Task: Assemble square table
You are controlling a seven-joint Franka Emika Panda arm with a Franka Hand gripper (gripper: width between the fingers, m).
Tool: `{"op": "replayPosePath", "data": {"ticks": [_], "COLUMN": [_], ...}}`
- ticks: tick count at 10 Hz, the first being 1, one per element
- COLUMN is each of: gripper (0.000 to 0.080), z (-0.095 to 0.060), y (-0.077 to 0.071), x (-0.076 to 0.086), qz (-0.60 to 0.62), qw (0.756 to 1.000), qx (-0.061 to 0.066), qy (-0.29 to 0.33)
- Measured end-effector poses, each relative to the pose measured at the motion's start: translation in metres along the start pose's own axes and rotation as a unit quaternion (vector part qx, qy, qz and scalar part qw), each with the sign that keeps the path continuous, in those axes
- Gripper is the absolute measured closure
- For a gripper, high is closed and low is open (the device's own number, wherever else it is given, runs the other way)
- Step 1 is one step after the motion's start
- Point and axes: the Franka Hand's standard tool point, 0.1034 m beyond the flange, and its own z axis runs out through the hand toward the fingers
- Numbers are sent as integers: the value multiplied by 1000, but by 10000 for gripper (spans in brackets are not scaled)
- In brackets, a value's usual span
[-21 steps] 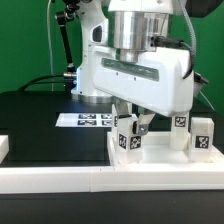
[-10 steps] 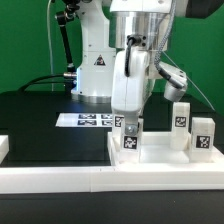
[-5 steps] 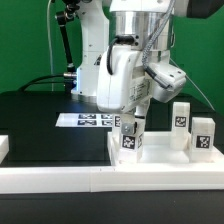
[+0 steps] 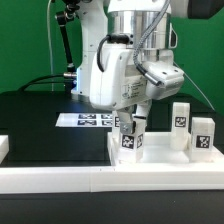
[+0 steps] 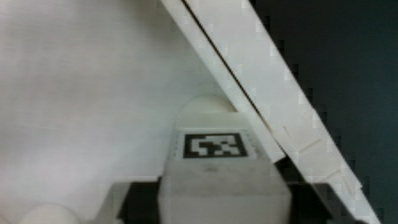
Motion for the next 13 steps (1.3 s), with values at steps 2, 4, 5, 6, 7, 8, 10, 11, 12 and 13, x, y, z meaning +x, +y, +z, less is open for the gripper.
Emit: {"op": "replayPosePath", "data": {"ticks": [2,4,5,6,7,8,10,11,12,13], "gripper": [509,448,448,258,184,184,151,151,150,150], "z": [0,0,1,1,1,0,1,1,1,1], "y": [0,0,0,2,5,5,4,4,4,4], "x": [0,0,0,0,0,-1,0,0,0,0], "qz": [4,-3,-16,-34,-48,-71,-146,-172,-214,-247], "qw": [1000,1000,1000,999,999,997,989,985,977,969], "qx": [2,2,2,-2,-16,-20,-19,-19,-19,-19], "qy": [-4,-5,-5,-3,-1,-2,-3,-4,-4,-5]}}
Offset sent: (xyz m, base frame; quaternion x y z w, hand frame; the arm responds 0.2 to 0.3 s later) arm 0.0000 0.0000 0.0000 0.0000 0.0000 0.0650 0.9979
